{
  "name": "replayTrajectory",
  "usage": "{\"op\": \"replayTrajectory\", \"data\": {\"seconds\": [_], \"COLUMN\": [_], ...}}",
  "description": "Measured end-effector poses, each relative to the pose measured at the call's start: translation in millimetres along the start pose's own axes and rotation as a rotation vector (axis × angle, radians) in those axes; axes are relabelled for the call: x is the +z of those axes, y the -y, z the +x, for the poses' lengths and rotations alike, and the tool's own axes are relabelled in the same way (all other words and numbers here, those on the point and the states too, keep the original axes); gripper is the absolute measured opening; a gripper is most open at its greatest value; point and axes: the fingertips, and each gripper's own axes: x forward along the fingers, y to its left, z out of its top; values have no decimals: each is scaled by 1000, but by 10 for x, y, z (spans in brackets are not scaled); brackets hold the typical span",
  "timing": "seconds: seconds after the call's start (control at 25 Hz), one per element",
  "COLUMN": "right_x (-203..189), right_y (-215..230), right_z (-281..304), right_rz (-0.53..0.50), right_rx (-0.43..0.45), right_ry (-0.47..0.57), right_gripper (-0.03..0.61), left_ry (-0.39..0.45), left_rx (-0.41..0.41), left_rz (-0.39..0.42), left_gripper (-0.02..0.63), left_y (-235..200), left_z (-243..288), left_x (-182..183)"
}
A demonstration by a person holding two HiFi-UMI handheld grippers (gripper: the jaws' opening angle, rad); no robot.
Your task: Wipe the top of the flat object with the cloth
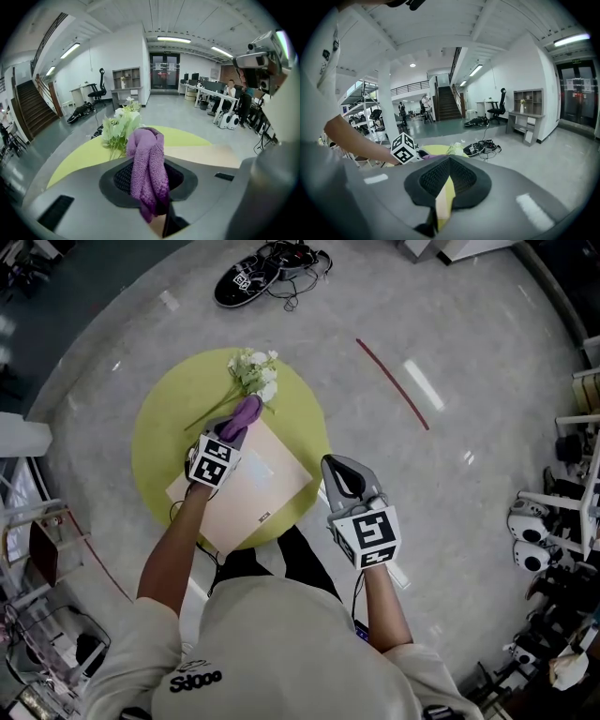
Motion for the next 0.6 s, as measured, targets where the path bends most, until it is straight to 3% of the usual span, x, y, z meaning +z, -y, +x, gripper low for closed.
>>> {"op": "replayTrajectory", "data": {"seconds": [0.2,0.4,0.6], "right_x": [-16,7,-39], "right_y": [-21,-37,-130], "right_z": [-63,-261,-502], "right_rz": [42,180,115], "right_rx": [-71,-103,-191], "right_ry": [20,70,58], "right_gripper": [6,6,8], "left_ry": [-4,5,11], "left_rx": [-35,-84,-174], "left_rz": [28,73,134], "left_gripper": [94,94,94], "left_y": [47,216,595], "left_z": [-24,-49,-41], "left_x": [-22,-13,-25]}}
